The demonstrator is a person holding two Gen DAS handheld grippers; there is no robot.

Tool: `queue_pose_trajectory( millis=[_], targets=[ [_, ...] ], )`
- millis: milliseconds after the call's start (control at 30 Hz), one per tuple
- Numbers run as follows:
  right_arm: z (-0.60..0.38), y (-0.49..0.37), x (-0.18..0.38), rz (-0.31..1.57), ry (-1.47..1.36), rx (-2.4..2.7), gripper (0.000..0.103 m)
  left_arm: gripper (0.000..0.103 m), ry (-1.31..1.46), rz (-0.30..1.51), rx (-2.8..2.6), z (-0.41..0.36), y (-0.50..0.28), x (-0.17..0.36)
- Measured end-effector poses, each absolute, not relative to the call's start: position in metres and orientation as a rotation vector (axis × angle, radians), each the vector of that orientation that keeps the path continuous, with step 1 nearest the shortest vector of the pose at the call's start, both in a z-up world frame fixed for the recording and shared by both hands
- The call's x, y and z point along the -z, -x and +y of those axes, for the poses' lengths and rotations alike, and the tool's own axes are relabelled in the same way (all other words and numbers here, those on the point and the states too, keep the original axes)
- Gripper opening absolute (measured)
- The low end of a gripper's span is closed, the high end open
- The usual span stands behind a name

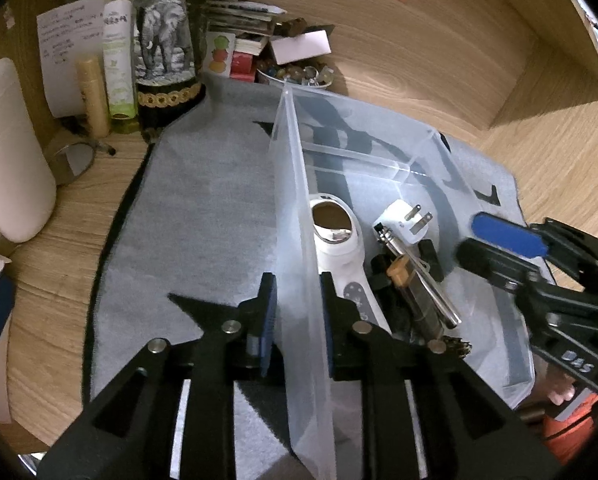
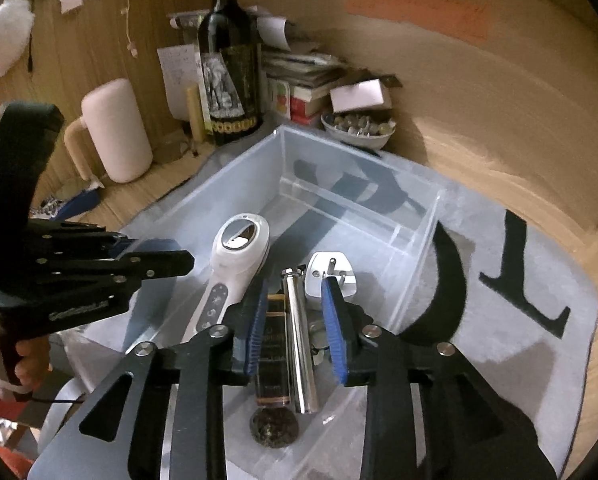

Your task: Organize rigid objects

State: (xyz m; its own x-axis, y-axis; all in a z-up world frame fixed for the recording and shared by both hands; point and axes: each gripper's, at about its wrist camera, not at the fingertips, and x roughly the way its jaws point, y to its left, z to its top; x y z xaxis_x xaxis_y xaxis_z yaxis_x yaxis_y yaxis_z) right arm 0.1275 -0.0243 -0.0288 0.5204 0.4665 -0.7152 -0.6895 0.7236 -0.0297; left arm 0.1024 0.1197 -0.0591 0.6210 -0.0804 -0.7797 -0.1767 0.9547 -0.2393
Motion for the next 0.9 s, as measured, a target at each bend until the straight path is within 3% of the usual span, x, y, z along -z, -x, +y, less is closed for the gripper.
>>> queue_pose_trajectory(
  millis=[100, 300, 367, 500, 667, 700, 767, 900],
  targets=[
    [-0.036, -0.120, 0.017, 0.712, 0.292, -0.703, 0.039, 0.030, 0.278, 0.874, -0.084, 0.121, -0.096, 0.050],
    [-0.057, -0.105, 0.000, 0.653, 0.231, -0.681, 0.041, 0.039, 0.192, 0.757, -0.121, 0.111, -0.071, 0.019],
    [-0.064, -0.098, -0.004, 0.629, 0.213, -0.667, 0.048, 0.048, 0.185, 0.720, -0.106, 0.107, -0.063, 0.010],
    [-0.078, -0.077, -0.013, 0.554, 0.200, -0.618, 0.057, 0.051, 0.141, 0.641, -0.084, 0.089, -0.045, -0.005],
    [-0.097, -0.049, -0.022, 0.459, 0.166, -0.560, 0.084, 0.071, 0.069, 0.526, -0.058, 0.059, -0.019, -0.023],
    [-0.101, -0.042, -0.024, 0.436, 0.163, -0.542, 0.085, 0.074, 0.050, 0.489, -0.056, 0.051, -0.011, -0.027],
    [-0.108, -0.033, -0.026, 0.408, 0.163, -0.515, 0.089, 0.089, 0.029, 0.441, -0.056, 0.042, -0.002, -0.032],
    [-0.122, -0.013, -0.028, 0.344, 0.141, -0.461, 0.103, 0.100, 0.009, 0.332, -0.064, 0.024, 0.022, -0.040]
  ],
)
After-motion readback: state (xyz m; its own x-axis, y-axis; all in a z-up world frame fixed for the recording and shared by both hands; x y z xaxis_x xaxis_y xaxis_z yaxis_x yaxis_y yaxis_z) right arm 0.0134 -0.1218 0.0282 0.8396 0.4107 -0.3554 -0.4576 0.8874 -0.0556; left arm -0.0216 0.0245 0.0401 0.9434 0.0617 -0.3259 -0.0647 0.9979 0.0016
